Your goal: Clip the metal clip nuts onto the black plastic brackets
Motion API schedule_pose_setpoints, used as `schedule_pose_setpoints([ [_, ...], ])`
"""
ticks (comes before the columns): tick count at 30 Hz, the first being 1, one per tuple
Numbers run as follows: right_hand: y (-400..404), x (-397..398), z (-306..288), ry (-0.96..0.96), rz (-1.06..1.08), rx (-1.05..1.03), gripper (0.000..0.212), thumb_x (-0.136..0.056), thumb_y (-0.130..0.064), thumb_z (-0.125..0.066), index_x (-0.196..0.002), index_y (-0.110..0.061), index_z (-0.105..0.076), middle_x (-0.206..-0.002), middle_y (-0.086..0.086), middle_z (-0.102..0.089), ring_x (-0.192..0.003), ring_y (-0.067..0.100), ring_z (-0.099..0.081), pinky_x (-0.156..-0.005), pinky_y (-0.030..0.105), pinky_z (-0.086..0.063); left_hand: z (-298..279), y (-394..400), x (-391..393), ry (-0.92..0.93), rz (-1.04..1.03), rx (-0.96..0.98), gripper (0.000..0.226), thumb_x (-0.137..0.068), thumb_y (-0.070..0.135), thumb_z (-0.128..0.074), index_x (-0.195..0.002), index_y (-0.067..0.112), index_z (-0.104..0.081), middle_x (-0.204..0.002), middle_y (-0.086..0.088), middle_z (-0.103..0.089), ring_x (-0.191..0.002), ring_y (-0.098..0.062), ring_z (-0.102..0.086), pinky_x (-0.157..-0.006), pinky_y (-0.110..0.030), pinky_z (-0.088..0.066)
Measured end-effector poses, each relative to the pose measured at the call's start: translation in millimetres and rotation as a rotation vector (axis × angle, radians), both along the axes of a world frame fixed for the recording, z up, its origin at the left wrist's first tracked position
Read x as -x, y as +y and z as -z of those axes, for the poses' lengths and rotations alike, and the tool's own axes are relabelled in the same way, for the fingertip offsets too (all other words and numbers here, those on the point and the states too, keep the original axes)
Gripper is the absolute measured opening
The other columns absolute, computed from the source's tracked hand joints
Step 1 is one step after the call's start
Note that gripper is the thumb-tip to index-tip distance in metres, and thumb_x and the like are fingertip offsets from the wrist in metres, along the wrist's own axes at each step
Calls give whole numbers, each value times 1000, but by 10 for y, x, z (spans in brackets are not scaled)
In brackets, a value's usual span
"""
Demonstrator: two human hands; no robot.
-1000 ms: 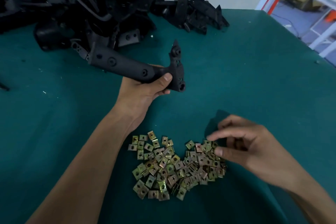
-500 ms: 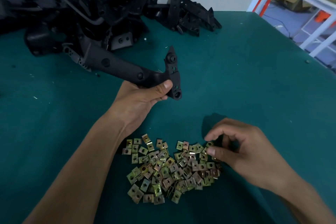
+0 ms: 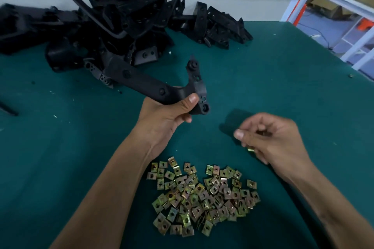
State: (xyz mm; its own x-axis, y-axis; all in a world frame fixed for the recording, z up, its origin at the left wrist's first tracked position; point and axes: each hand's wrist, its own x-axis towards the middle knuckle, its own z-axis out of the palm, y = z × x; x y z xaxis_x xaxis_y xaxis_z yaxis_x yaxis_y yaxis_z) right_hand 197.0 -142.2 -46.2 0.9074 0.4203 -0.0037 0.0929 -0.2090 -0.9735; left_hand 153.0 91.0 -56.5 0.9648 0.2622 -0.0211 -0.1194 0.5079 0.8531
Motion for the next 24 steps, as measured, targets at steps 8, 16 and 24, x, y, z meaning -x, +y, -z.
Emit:
schedule_pose_setpoints([
  [8,238,-139,10,267,-463,-126,26,-79,-29,-87,-96,-12,-79,-82,20,-76,-42,11,-53,-41,18,-31,-23,63,-3,45,-56,48,10,-71,20,-78,-80,16,-76,-92,-5,-73,-81,-15,-67,-55,-21,-49],
  [16,597,-293,3,390,-216,-489,11,-82,-2,-65,-89,-6,-72,-81,13,-75,-62,20,-72,-49,15,-51,-54,23,23,47,28,-10,14,-77,19,-72,-88,10,-75,-95,-12,-73,-83,-21,-63,-52,-21,-44],
  [24,723,-282,41,410,-170,-597,11,-75,-2,-72,-80,-8,-79,-78,9,-76,-62,15,-72,-53,13,-54,-7,57,13,81,35,-55,28,-83,20,-68,-103,1,-68,-104,-12,-73,-94,-25,-62,-64,-28,-43],
])
